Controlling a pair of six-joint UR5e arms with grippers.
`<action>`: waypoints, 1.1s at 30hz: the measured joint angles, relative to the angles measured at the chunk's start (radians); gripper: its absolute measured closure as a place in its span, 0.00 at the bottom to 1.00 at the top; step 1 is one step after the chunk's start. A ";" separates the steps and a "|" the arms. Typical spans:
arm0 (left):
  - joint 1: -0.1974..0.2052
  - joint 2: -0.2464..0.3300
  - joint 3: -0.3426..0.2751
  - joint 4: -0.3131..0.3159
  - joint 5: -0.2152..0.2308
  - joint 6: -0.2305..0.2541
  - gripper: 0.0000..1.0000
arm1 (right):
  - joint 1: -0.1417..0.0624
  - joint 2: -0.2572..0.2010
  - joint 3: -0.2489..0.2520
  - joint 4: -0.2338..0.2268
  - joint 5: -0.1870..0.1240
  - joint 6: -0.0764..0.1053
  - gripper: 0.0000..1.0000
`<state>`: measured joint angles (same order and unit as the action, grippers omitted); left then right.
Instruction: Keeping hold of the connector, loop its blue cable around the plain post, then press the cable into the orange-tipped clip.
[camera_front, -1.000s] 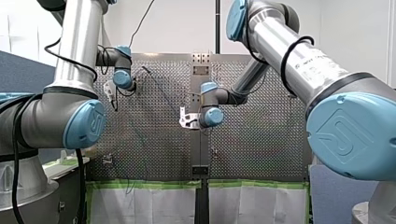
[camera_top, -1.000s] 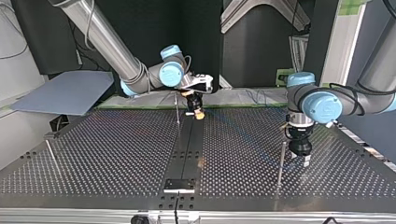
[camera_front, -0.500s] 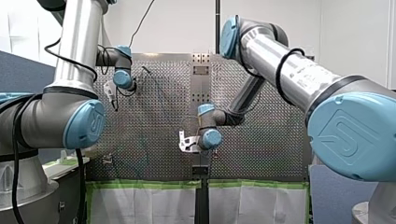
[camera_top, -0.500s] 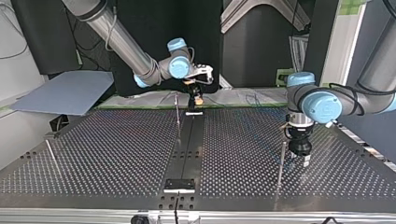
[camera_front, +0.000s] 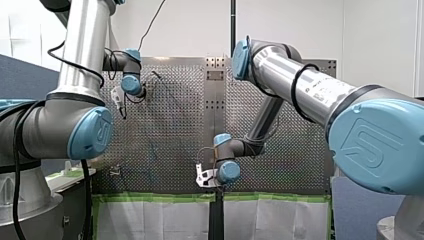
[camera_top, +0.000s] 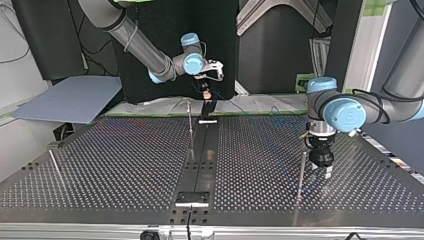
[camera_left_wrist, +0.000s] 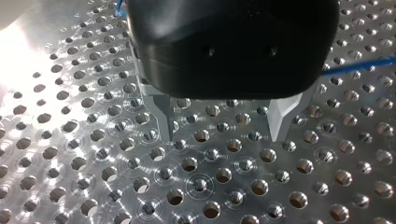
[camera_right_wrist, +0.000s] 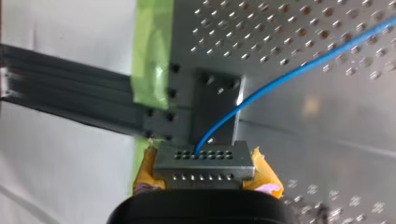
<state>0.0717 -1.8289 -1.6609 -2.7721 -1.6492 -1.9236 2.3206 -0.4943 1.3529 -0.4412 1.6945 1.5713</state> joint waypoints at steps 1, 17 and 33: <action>0.000 0.000 0.000 0.000 0.000 0.000 0.00 | -0.004 0.001 0.011 -0.011 0.000 0.004 1.00; 0.000 0.000 0.000 0.000 -0.001 -0.002 0.00 | -0.051 0.011 0.166 -0.171 0.005 0.016 1.00; 0.001 0.000 0.000 0.000 -0.003 -0.009 0.00 | -0.102 0.140 0.188 -0.227 0.062 0.022 1.00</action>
<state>0.0730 -1.8290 -1.6609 -2.7722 -1.6522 -1.9326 2.2182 -0.3547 1.5407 -0.6678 1.7563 1.5934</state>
